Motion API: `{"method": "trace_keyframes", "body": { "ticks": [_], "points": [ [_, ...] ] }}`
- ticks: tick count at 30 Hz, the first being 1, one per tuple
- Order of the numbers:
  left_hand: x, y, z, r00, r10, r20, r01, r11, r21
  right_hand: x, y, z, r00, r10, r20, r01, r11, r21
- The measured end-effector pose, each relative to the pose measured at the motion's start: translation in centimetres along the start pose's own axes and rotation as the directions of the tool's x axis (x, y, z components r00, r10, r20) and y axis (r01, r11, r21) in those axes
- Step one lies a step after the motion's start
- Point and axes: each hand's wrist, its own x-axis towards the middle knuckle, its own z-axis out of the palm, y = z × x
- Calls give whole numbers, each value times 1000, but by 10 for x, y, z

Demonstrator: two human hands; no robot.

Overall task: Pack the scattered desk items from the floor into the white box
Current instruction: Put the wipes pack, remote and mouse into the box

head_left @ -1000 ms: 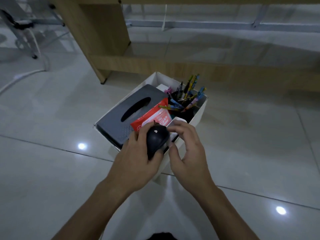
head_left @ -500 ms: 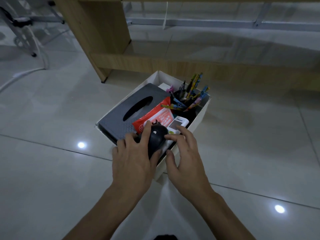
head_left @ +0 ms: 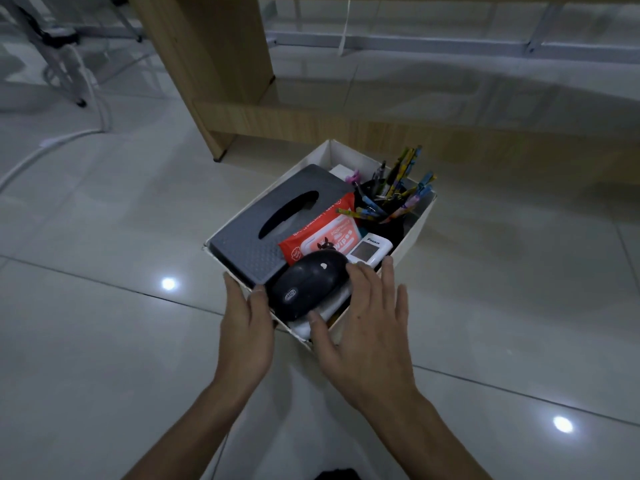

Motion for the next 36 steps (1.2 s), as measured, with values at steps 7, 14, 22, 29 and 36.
{"method": "trace_keyframes", "body": {
  "ticks": [7,14,22,29,36],
  "points": [
    [2,25,33,993,97,73,-104,989,103,8,32,-32,996,-16,-91,4,991,-133],
    [21,55,90,945,251,210,-278,954,114,-10,67,-54,974,105,-199,-142,973,-182],
    [-12,73,146,845,261,466,-288,958,-14,-48,99,-84,912,258,-319,-303,948,-101],
    [-53,81,166,454,344,822,-402,902,-156,-94,138,-125,822,360,-442,-409,912,-16],
    [-72,77,209,311,413,856,-642,756,-132,-129,167,-156,612,510,-605,-548,824,141]
  ]
}}
